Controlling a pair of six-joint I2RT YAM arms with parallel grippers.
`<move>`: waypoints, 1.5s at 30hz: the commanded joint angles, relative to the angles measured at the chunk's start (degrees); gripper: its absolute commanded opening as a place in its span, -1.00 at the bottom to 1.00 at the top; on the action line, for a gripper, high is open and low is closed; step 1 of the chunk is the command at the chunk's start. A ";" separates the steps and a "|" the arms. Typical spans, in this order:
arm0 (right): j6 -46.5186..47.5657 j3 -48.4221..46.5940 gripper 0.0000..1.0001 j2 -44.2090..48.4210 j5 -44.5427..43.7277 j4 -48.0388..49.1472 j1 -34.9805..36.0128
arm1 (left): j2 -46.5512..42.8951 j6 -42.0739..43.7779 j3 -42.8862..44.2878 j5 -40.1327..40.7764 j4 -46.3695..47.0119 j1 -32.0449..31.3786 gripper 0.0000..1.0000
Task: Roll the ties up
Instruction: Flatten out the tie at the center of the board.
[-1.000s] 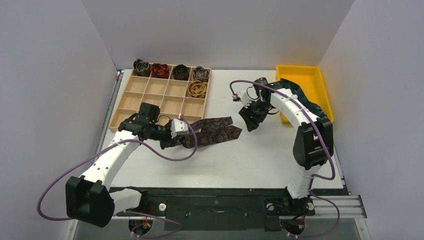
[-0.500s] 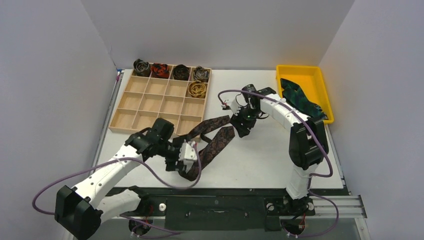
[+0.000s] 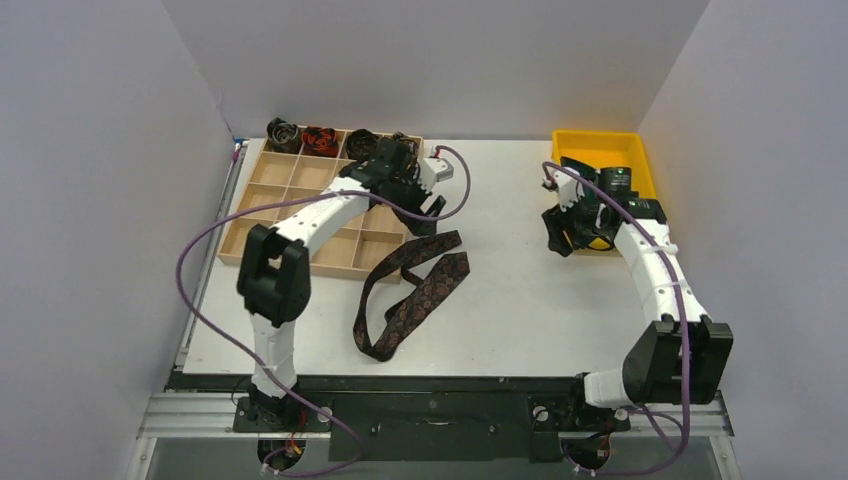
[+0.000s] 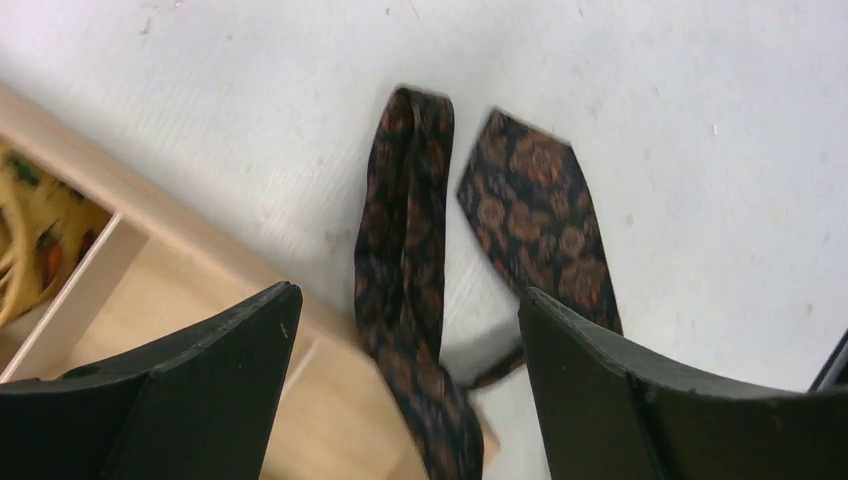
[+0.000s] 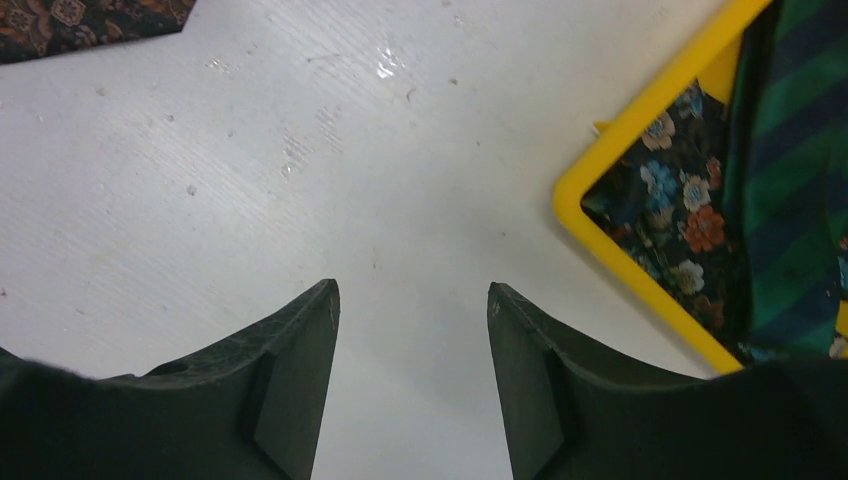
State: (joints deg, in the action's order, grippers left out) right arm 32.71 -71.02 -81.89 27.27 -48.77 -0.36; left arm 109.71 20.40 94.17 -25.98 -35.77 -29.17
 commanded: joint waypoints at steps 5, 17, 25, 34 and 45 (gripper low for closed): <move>2.16 6.91 0.06 13.16 -0.49 0.87 -5.26 | 19.39 -15.12 19.90 3.02 -2.61 -3.97 0.59; 13.48 7.98 0.08 16.51 -0.19 -5.73 -3.11 | 30.61 -15.05 28.66 7.64 -3.86 -6.48 -0.26; 17.67 11.01 0.01 11.85 -1.37 0.85 9.41 | 13.04 -22.32 16.12 -0.13 4.36 -1.64 -1.00; 15.27 11.09 0.06 2.45 -0.98 18.87 24.78 | -4.34 -21.37 2.93 -1.12 1.80 5.63 -1.00; 32.79 1.13 0.13 -14.95 0.74 17.05 38.55 | -11.54 -25.41 -5.65 -1.48 1.93 13.38 -1.00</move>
State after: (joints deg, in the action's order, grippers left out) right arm 56.21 -66.19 -94.45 25.98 -31.46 35.11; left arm 101.49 -2.11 88.79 -26.17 -34.76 -19.90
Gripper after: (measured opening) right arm 0.558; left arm 0.007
